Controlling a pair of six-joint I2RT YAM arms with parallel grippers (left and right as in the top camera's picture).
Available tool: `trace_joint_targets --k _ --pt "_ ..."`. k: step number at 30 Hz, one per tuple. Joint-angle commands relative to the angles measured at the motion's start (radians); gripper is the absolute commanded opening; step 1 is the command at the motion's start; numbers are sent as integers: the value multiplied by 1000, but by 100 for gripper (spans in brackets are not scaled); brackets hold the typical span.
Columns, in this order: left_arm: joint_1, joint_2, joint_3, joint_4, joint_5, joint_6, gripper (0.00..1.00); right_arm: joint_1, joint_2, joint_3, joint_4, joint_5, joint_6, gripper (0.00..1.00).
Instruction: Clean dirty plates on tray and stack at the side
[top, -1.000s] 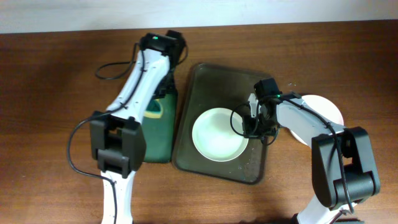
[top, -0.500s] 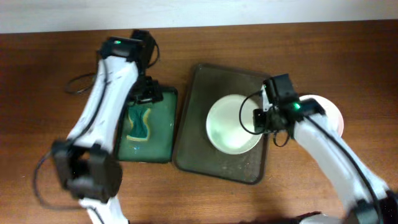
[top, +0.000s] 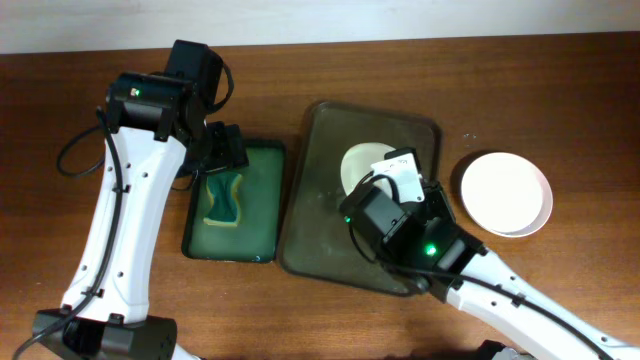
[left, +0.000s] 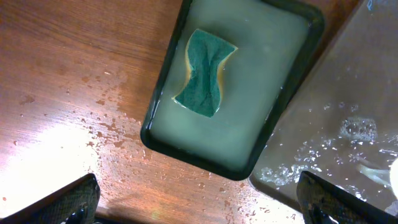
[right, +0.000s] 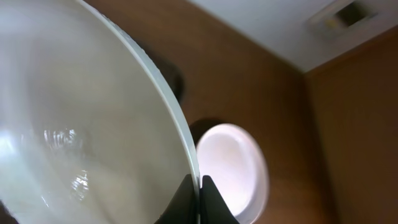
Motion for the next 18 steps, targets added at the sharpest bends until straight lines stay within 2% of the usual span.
trace_joint_targets --k 1,18 --pt "0 -8 11 -2 6 -1 100 56 -1 4 4 202 2 4" --pt "0 -8 11 -2 6 -1 99 72 0 4 7 202 3 4"
